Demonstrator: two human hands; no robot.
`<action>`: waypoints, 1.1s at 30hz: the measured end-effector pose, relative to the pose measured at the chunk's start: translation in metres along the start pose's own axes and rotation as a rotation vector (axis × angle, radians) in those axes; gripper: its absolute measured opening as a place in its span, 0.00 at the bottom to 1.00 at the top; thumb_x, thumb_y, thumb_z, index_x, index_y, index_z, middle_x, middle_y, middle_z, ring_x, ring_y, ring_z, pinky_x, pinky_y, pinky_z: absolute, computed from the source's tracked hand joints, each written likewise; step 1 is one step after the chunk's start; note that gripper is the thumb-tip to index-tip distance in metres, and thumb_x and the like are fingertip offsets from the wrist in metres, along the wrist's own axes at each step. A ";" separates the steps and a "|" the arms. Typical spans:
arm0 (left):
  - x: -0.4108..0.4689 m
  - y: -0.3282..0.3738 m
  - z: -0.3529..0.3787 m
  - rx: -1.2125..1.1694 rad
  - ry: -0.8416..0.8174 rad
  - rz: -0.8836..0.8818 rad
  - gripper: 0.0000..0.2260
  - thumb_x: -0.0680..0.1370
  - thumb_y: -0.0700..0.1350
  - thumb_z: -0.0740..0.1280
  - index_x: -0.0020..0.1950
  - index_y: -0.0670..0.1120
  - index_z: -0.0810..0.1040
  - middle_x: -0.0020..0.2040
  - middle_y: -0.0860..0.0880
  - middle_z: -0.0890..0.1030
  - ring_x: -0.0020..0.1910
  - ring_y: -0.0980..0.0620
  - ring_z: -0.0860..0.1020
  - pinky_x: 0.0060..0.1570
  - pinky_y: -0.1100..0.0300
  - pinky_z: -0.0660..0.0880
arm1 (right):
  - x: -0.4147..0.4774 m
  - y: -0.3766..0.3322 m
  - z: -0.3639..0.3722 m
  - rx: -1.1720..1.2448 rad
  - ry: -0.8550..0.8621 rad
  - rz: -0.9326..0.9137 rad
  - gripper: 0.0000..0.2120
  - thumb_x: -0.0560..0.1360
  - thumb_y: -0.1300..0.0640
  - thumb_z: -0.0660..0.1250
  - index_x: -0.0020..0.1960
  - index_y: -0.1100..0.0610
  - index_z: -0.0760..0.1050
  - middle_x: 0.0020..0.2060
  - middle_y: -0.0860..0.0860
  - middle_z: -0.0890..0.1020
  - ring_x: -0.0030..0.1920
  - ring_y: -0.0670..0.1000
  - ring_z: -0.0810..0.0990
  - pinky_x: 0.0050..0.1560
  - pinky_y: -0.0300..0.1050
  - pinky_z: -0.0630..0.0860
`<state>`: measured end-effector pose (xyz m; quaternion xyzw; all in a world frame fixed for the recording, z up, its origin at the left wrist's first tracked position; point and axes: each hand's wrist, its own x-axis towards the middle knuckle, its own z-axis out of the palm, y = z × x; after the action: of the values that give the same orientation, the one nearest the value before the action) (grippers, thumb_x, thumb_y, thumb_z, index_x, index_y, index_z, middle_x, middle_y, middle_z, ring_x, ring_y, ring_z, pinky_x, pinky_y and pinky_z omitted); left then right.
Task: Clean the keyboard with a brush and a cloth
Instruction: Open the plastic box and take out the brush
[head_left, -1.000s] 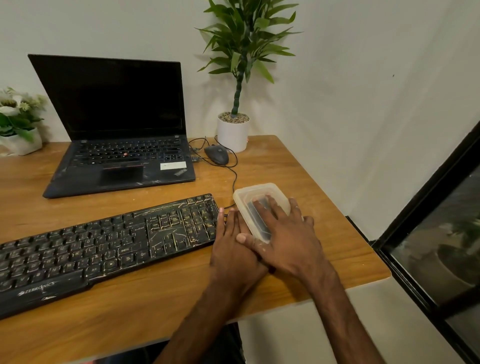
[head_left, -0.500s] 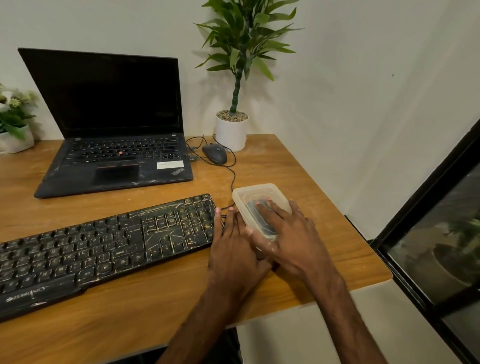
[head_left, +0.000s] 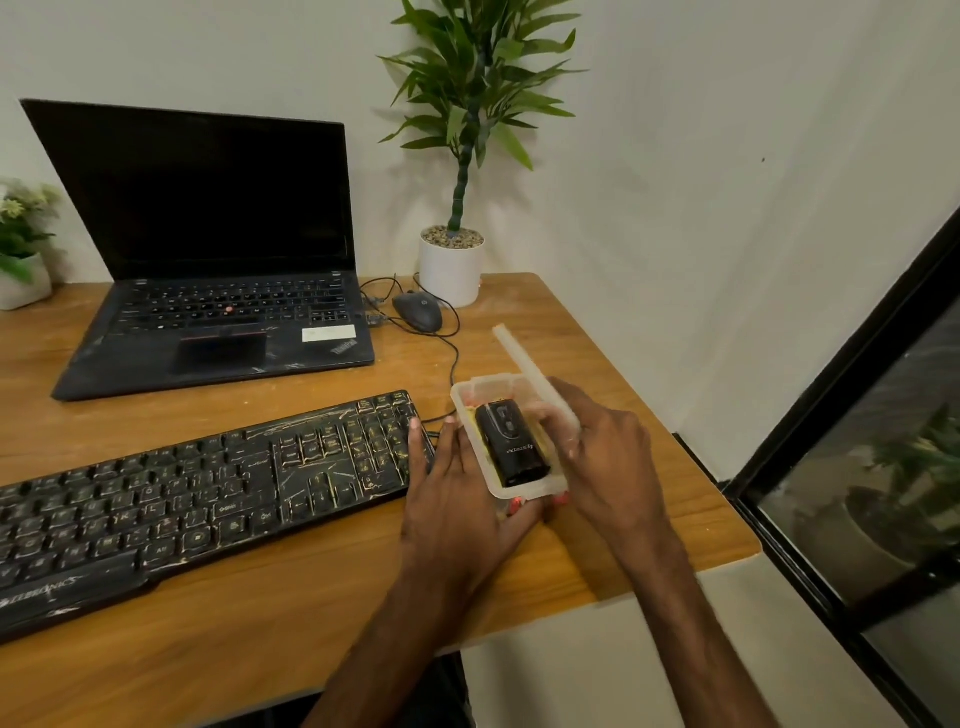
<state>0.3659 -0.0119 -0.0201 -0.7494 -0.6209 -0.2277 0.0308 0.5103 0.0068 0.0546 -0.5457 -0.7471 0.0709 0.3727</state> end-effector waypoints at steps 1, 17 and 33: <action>0.000 0.000 -0.001 0.004 -0.004 0.001 0.46 0.76 0.76 0.39 0.82 0.44 0.58 0.78 0.41 0.65 0.80 0.44 0.58 0.77 0.42 0.33 | 0.001 0.005 -0.004 0.072 0.046 0.029 0.43 0.72 0.23 0.43 0.67 0.52 0.75 0.49 0.49 0.84 0.42 0.43 0.82 0.36 0.36 0.80; -0.001 -0.001 -0.005 0.041 -0.086 -0.062 0.54 0.71 0.80 0.34 0.82 0.40 0.50 0.82 0.42 0.56 0.82 0.48 0.50 0.75 0.46 0.27 | -0.010 0.089 0.003 -0.225 0.113 0.514 0.22 0.82 0.44 0.55 0.60 0.59 0.79 0.54 0.58 0.80 0.58 0.61 0.74 0.53 0.54 0.74; -0.010 0.005 -0.006 0.065 -0.087 -0.014 0.50 0.74 0.75 0.31 0.82 0.39 0.53 0.81 0.40 0.58 0.81 0.46 0.52 0.74 0.50 0.26 | 0.019 -0.011 0.022 -0.292 -0.158 0.154 0.17 0.81 0.51 0.62 0.67 0.56 0.73 0.58 0.53 0.80 0.58 0.53 0.77 0.55 0.49 0.77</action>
<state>0.3671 -0.0243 -0.0172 -0.7530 -0.6339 -0.1748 0.0263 0.4858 0.0256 0.0538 -0.6423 -0.7325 0.0329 0.2232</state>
